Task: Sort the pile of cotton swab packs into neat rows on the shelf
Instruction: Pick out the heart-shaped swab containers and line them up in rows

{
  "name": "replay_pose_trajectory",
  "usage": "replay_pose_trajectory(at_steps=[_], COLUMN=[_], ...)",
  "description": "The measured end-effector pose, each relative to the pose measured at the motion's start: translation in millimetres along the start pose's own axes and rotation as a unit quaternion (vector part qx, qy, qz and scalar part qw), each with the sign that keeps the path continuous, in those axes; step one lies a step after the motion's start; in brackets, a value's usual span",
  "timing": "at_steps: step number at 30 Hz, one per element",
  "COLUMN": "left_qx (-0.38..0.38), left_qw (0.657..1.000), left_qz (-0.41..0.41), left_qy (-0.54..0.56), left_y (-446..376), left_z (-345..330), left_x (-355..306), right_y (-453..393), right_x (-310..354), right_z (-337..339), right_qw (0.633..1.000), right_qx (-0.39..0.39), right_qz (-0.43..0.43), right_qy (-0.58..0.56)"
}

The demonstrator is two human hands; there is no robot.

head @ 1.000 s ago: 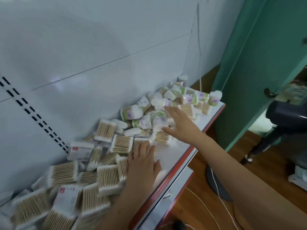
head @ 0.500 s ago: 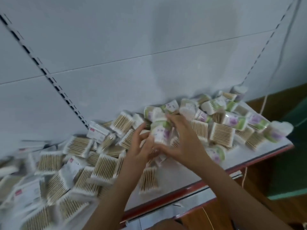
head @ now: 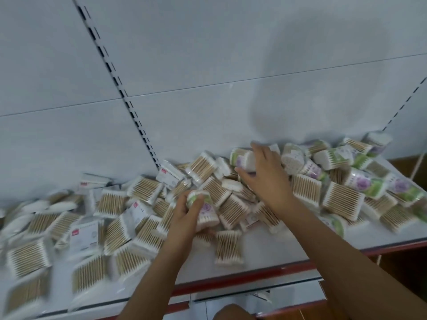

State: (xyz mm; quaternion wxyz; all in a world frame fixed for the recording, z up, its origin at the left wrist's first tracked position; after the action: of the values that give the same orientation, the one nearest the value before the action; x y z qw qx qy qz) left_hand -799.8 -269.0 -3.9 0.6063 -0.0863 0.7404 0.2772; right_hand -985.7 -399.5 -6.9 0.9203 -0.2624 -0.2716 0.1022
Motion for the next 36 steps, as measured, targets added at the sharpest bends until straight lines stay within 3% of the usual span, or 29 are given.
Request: replay_pose_trajectory(at_steps=[4,13,17,21,25,36], left_qx=[0.024,0.048,0.043,0.031,0.028,-0.001], left_qw=[1.000,0.999,0.999,1.000,0.999,0.999], left_qz=[-0.002,-0.013,-0.012,0.001,0.023,0.036], left_qy=[-0.005,-0.012,-0.012,-0.002,0.021,0.003], left_y=[-4,-4,-2,-4,-7,-4], left_z=[6,12,10,5,-11,-26], left_x=[2,6,6,6,4,8], right_y=[5,13,14,15,16,8], right_x=[-4,-15,-24,-23,-19,-13], right_z=[-13,-10,-11,-2,3,13], right_qw=[0.996,0.986,0.991,0.996,0.963,0.964], right_qx=[0.020,0.077,0.073,0.037,0.010,-0.043], right_qz=[0.049,0.103,0.107,0.030,-0.094,-0.104], right_qy=[0.068,0.103,0.032,-0.075,-0.254,-0.240])
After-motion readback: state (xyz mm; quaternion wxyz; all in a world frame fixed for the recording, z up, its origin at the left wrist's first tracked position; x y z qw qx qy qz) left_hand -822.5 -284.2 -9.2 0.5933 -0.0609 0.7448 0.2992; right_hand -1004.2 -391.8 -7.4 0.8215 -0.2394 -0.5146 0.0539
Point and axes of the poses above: each hand's wrist, its own y-axis away from the middle knuckle, its own z-axis out of the back of the hand, x = y × z, the point moved 1 cm from there along -y, towards the middle knuckle, and after that the axes turned 14 degrees about -x, right-handed, at the moved point
